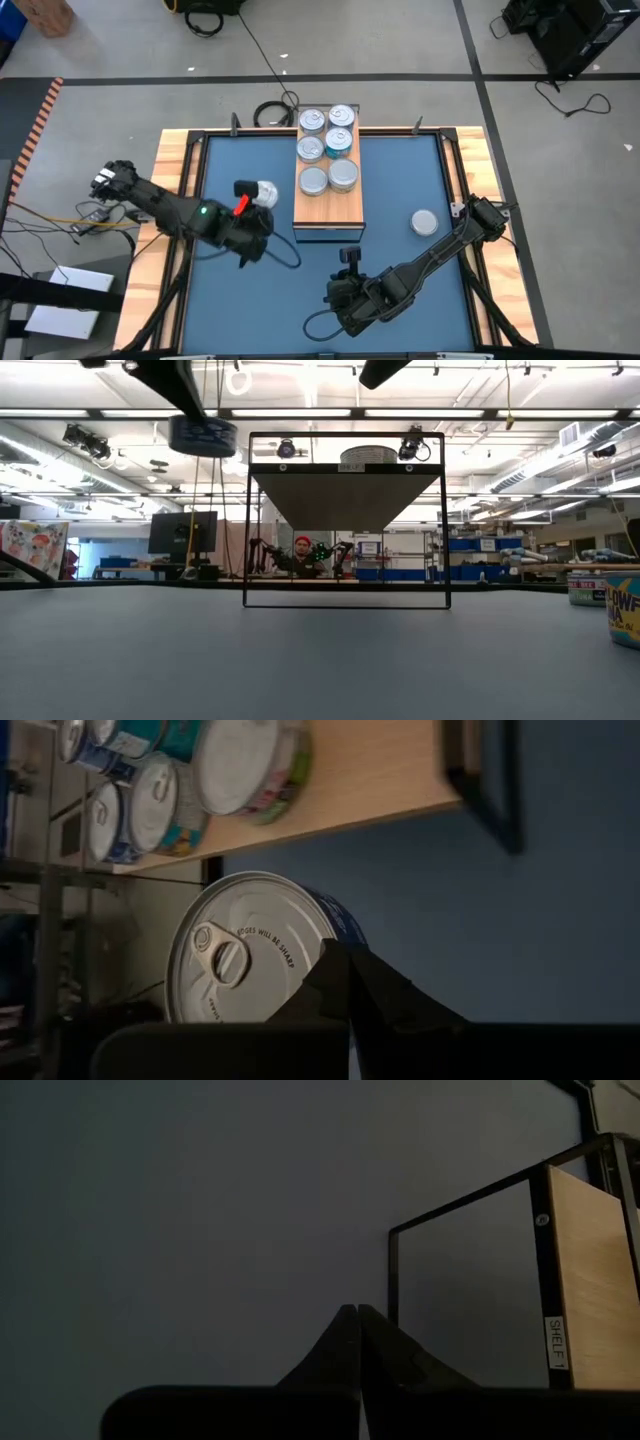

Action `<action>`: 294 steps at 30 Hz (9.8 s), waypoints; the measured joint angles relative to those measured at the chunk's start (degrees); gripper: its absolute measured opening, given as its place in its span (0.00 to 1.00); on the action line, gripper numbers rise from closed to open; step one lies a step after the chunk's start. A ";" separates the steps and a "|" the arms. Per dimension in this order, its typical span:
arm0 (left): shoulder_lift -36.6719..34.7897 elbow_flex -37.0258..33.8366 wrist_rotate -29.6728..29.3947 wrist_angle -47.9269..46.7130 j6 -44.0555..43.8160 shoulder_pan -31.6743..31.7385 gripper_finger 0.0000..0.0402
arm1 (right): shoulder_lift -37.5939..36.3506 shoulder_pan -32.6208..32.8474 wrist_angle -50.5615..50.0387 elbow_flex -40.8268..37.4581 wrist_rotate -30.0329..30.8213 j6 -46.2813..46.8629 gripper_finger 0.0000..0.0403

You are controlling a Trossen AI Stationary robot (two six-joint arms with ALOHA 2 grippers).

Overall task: Stack canned seafood by type on shelf
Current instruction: Stack the blue tuna can on top of the other blue tuna can on the shelf, then stack the yellow-blue tuna can on top of the other yellow-blue tuna can on the shelf

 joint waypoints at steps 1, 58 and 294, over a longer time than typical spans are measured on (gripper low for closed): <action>-0.03 0.00 0.03 0.60 1.47 1.21 0.00 | 0.00 0.00 -0.14 0.02 0.00 0.00 0.01; 19.69 23.43 29.62 29.21 49.57 48.79 0.00 | 0.00 0.22 -8.83 0.00 -0.48 2.03 0.01; -6.20 -45.97 16.34 89.50 10.24 -8.60 0.05 | -3.69 4.89 17.74 -23.17 -16.82 -12.84 0.01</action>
